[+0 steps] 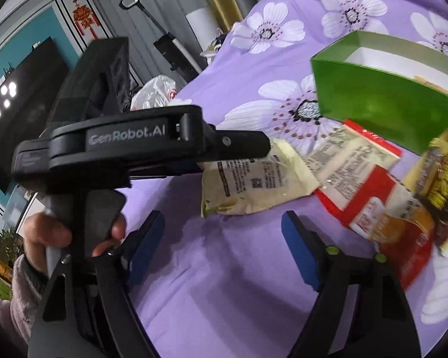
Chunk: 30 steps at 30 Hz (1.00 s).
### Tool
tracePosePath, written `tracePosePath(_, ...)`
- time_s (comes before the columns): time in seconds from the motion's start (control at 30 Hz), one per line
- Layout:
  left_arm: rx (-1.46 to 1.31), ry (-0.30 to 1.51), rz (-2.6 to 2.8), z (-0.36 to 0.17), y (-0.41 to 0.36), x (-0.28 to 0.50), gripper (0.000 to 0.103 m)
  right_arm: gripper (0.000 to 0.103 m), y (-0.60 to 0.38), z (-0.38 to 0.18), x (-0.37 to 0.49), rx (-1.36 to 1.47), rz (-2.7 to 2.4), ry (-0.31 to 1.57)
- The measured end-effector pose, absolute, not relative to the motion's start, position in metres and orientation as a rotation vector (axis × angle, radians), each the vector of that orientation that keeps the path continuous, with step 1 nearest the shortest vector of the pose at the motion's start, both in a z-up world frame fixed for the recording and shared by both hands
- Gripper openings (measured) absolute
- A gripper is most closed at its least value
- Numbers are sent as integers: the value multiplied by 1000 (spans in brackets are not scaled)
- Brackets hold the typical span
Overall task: Organize snacks
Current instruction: 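Return the left gripper to the pile and grasp the pale green-printed bag, then carry the pale bag into the green box and release it with the left gripper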
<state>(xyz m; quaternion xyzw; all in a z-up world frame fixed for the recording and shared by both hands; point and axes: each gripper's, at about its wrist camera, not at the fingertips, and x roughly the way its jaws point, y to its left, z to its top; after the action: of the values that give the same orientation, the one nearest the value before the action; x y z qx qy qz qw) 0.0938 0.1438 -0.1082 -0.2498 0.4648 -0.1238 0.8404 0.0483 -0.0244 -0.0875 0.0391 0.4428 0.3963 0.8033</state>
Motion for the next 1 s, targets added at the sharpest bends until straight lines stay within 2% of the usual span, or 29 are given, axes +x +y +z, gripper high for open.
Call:
tracePosePath(0.1,-511,989,-256,-109,142,95,70,77,-19,-92,55,97,848,980)
tracePosePath(0.17,-497,997,-242,-110,141,96,63,77,-18,-91,59,104,843,985)
tracePosePath(0.27,-504,997,-237,-111,142,98,57,76,-16,-90,66,105,817,1006)
tracePosePath(0.53,-514,1005,-226,-113,143,98,47,77,-13,-90,69,99,796,1024)
tracePosePath(0.6,-521,1005,-226,-113,144,98,46,71,-8,-91,71,56,778,1011)
tracePosePath(0.67,-523,1006,-222,-114,145,98,44,48,-8,-94,75,40,764,1020)
tracePosePath(0.7,-523,1007,-224,-114,145,98,44,46,-11,-96,79,56,775,1025)
tracePosePath(0.77,-520,1007,-226,-114,143,98,42,29,-12,-95,77,65,801,1022)
tracePosePath(0.83,-520,1009,-238,-113,141,99,40,18,-8,-94,74,41,807,1009)
tracePosePath(1.0,-565,998,-259,-113,144,96,35,13,-12,-91,71,49,829,974)
